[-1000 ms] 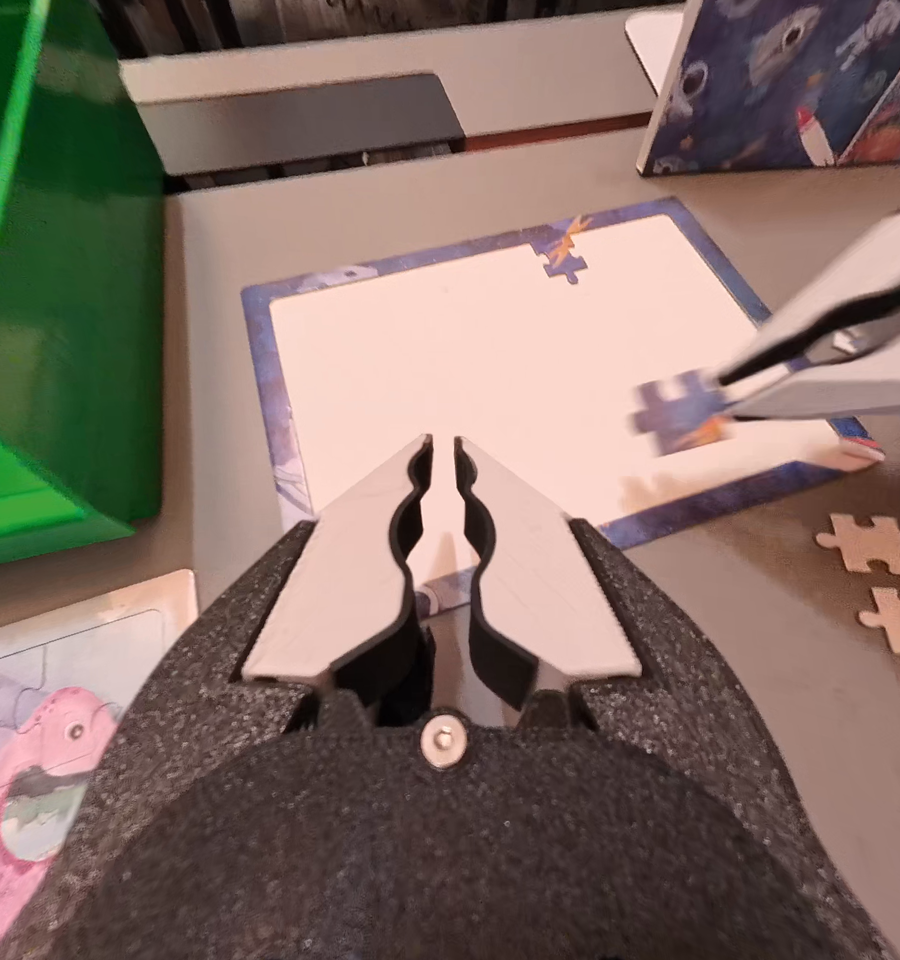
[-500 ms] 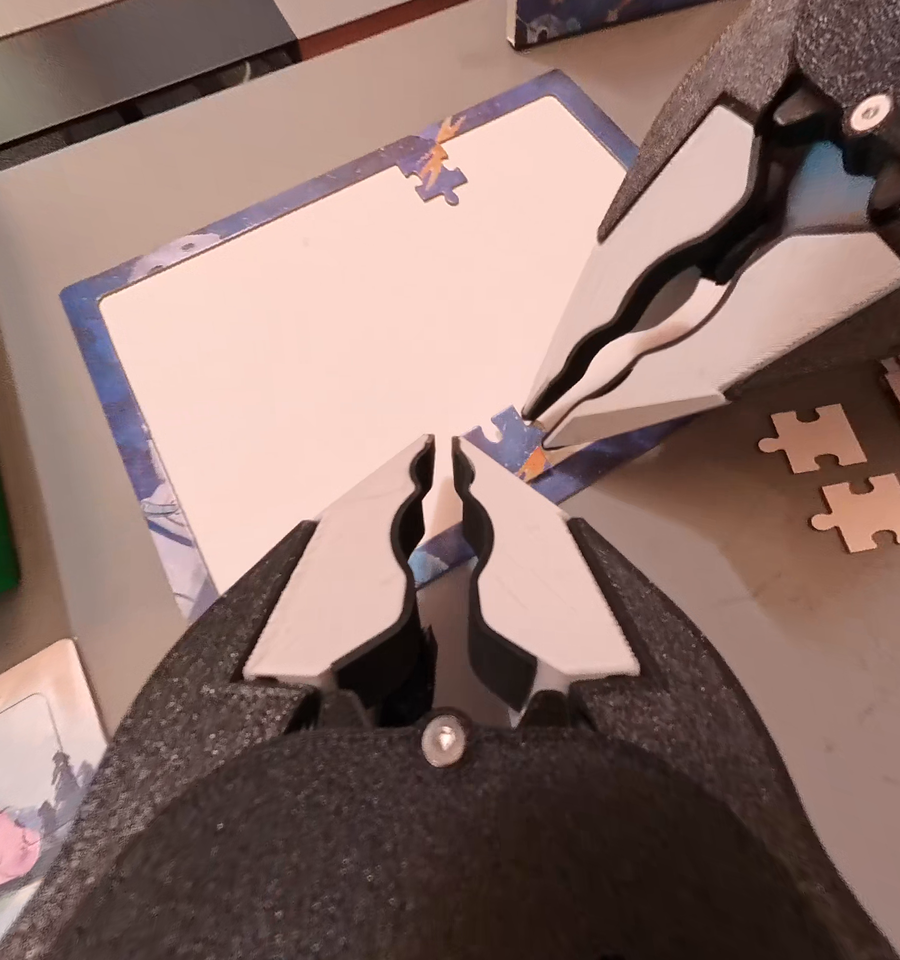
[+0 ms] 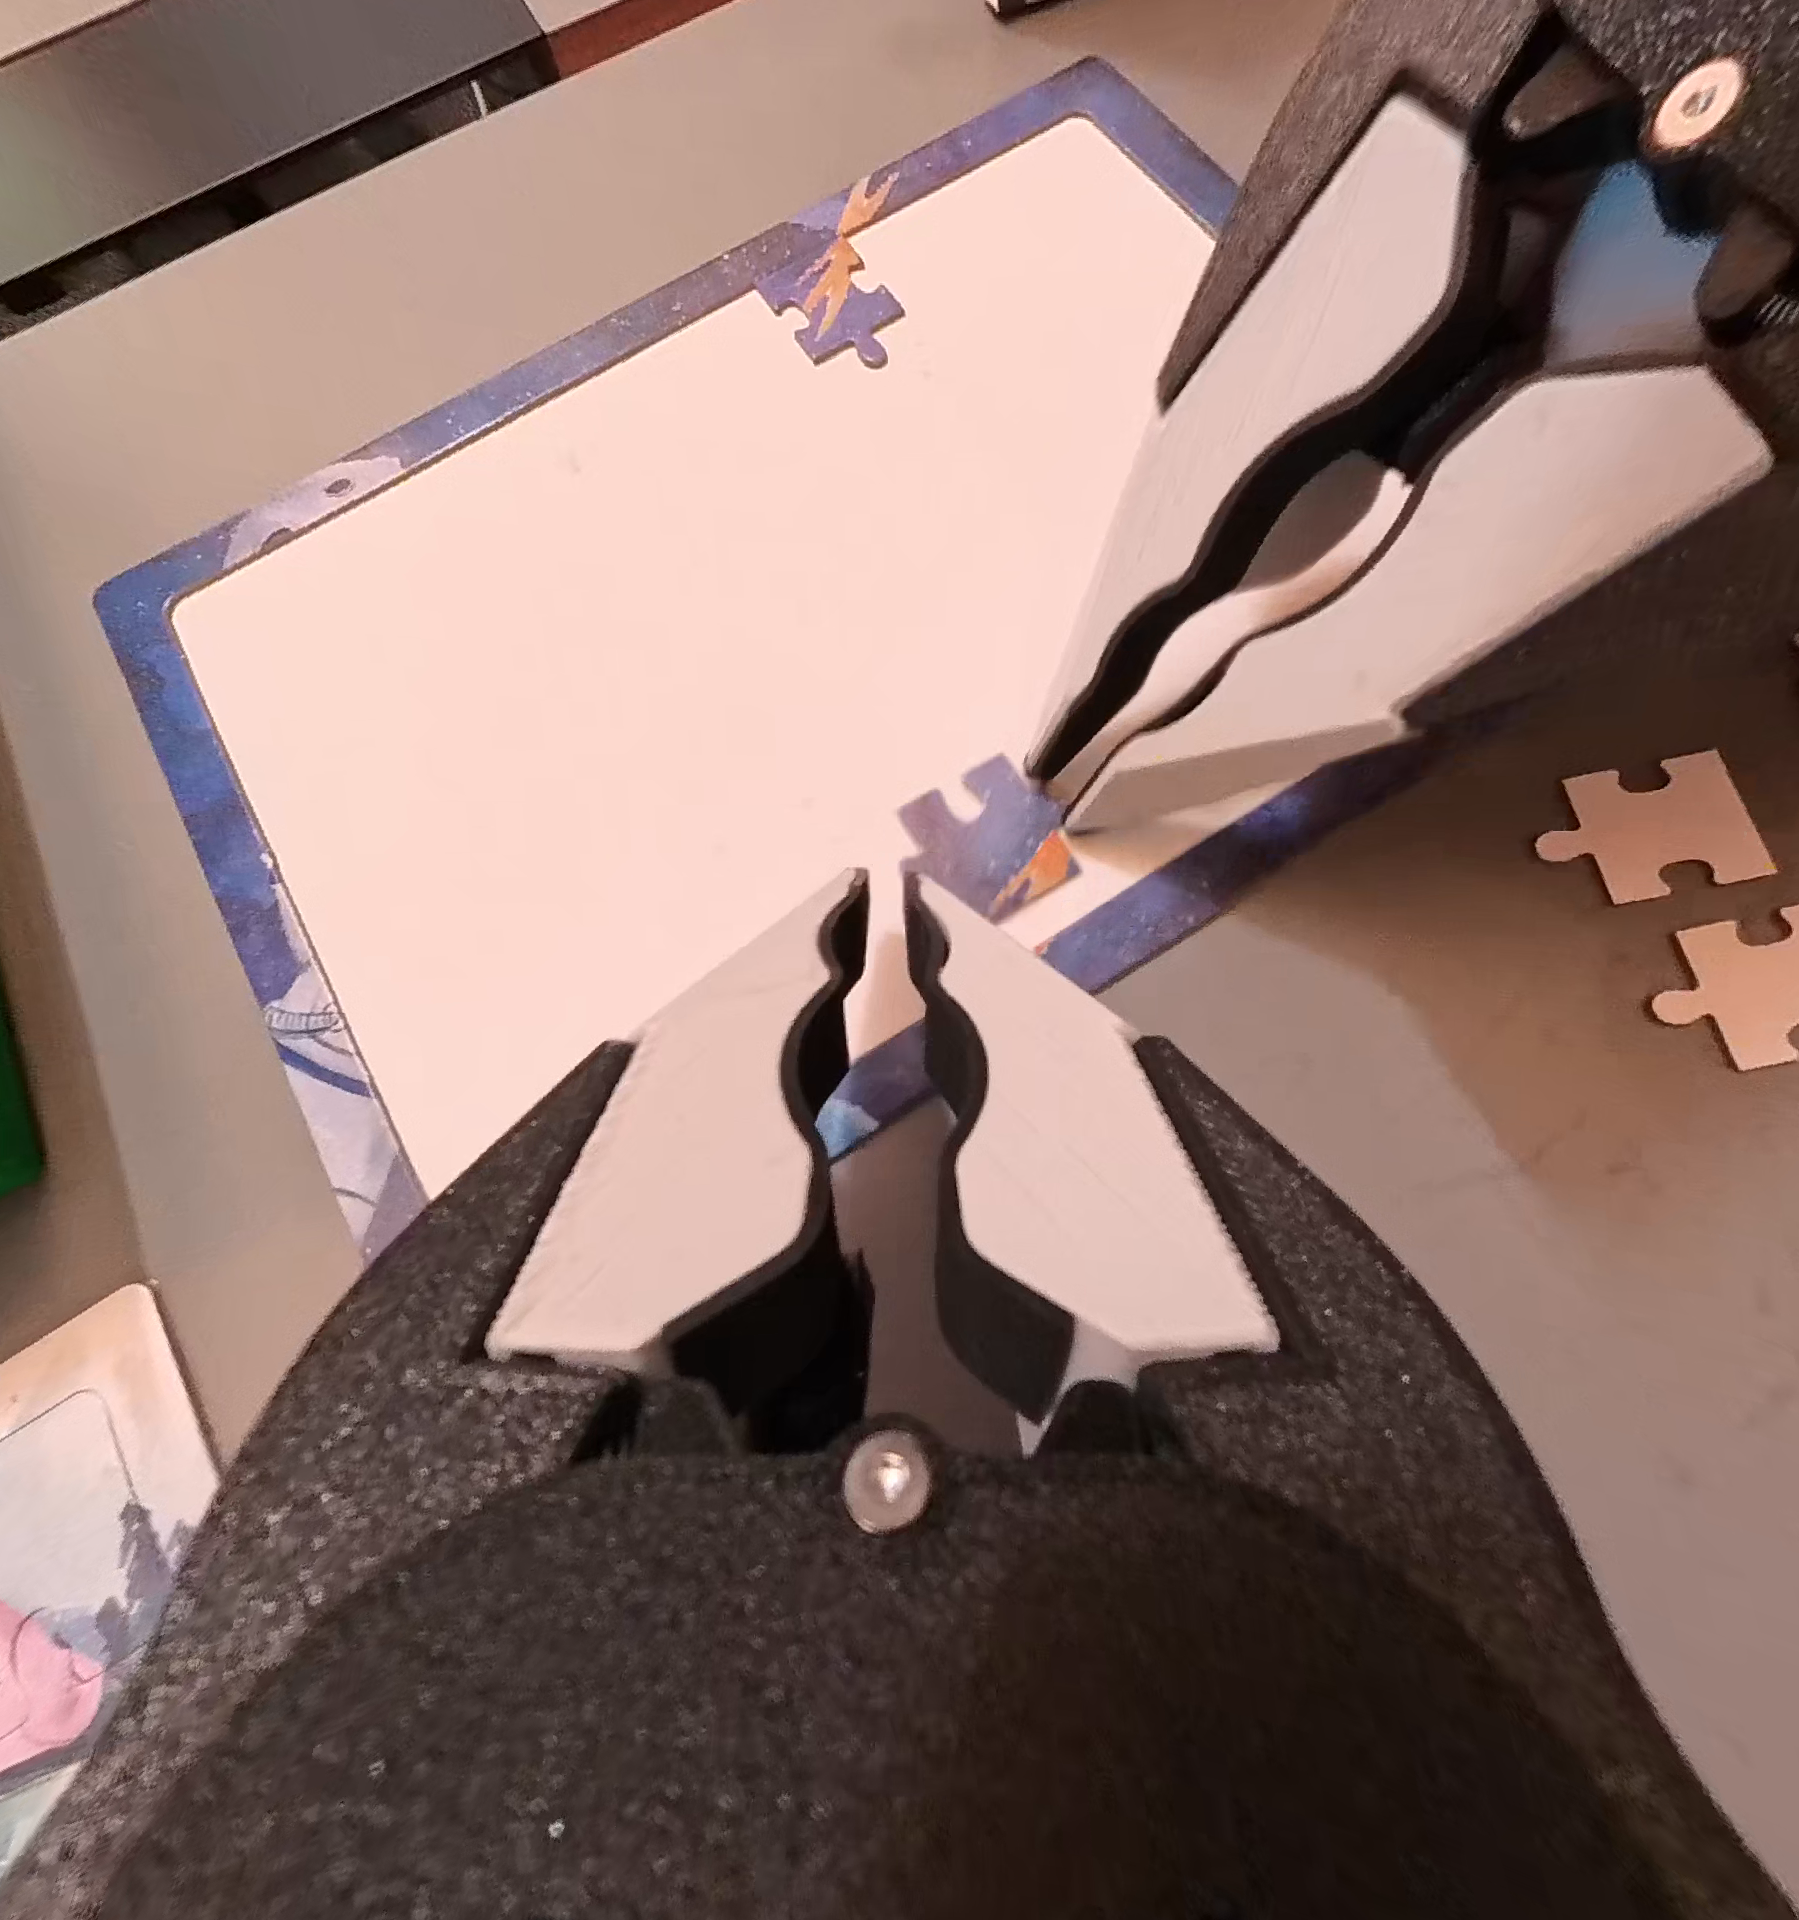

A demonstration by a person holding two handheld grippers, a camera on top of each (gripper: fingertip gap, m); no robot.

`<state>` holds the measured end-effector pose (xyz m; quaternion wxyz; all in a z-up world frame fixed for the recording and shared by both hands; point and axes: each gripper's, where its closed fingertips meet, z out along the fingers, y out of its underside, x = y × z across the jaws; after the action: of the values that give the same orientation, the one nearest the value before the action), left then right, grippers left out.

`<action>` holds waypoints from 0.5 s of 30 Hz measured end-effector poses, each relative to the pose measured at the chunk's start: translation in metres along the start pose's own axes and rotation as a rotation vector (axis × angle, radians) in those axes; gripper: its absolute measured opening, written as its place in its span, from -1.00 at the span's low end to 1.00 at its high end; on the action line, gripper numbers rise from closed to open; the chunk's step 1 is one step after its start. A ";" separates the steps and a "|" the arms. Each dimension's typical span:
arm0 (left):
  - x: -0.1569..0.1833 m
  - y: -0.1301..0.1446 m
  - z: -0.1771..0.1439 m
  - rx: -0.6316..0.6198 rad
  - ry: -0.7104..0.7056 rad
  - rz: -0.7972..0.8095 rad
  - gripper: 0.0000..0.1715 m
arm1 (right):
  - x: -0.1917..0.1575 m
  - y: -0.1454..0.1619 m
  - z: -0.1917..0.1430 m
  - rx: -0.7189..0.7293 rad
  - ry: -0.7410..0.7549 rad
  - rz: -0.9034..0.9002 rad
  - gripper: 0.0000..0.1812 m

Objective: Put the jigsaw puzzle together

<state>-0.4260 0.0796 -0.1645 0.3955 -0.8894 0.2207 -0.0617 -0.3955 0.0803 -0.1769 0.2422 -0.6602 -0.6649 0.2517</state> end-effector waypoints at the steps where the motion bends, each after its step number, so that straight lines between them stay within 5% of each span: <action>1: -0.001 0.000 0.000 -0.001 -0.005 -0.002 -0.93 | 0.005 0.003 -0.003 -0.002 0.018 0.007 -0.91; 15: -0.009 -0.004 -0.005 0.025 -0.029 -0.039 -0.92 | 0.070 0.031 -0.038 0.026 0.202 0.180 -0.91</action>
<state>-0.4343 0.0831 -0.1573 0.4087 -0.8893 0.1967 -0.0590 -0.3480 0.1508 -0.1699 0.2932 -0.7358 -0.5720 0.2132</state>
